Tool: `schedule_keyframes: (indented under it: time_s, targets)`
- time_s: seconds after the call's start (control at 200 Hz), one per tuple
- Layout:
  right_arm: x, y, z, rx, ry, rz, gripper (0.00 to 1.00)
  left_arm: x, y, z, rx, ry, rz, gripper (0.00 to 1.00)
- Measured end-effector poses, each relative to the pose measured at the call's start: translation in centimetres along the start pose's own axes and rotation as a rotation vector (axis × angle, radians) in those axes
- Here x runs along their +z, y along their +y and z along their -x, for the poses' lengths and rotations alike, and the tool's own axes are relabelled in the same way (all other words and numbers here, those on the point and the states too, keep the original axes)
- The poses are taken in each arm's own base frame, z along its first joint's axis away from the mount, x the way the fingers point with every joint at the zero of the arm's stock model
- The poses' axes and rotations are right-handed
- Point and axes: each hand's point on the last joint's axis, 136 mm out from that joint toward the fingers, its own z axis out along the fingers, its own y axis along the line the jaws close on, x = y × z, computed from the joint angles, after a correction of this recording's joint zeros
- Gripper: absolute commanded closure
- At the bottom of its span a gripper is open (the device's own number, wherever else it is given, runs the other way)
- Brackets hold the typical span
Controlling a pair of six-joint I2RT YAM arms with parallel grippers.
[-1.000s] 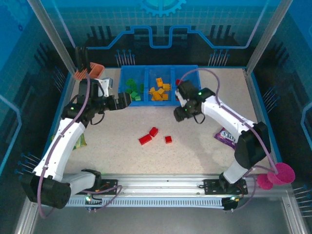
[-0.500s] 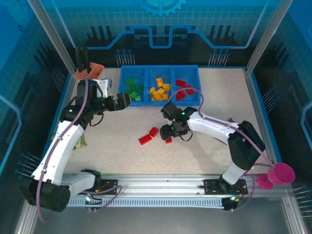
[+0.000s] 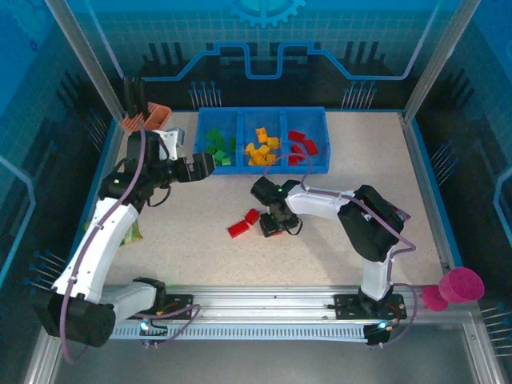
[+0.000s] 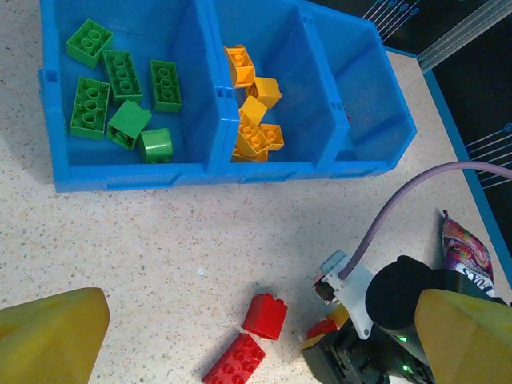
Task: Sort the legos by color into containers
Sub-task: Pick up the lego from the bottom-center of the table, then place the lego in the container.
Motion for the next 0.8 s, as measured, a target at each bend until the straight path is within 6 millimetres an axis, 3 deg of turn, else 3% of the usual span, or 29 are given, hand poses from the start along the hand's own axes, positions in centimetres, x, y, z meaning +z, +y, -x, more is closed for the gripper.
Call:
schedule_keyframes:
  time_s: [0.095,0.215,0.355,0.485,0.55,0.69,0.801]
  targets:
    - [-0.1,-0.3,-0.1,-0.013,0.004,-0.017,0.63,0.3,0.2,-0.1,-0.004,0.009,0.004,0.01]
    - [-0.4,-1.1,-0.5,-0.033,0.021,-0.041,0.66,0.6,0.3,-0.2,-0.006,0.017,0.007,0.01]
    - [-2.3,-5.1,0.8,-0.012,0.000,-0.067,0.67,0.6,0.3,-0.2,-0.007,0.018,0.008,0.01]
    - [-5.6,-11.4,5.9,0.039,-0.110,-0.116,0.67,0.7,0.4,-0.3,-0.008,0.021,0.009,0.01]
    - [-7.8,-13.4,9.0,0.029,-0.188,-0.151,0.67,0.8,0.4,-0.3,-0.007,0.024,0.011,0.01]
    - [-11.0,-14.8,15.2,-0.039,-0.323,-0.201,0.67,0.8,0.7,-0.2,-0.006,0.018,0.027,0.01]
    - [-10.4,-15.6,17.8,-0.072,-0.344,-0.222,0.67,0.9,0.9,-0.3,0.007,0.020,0.037,0.01]
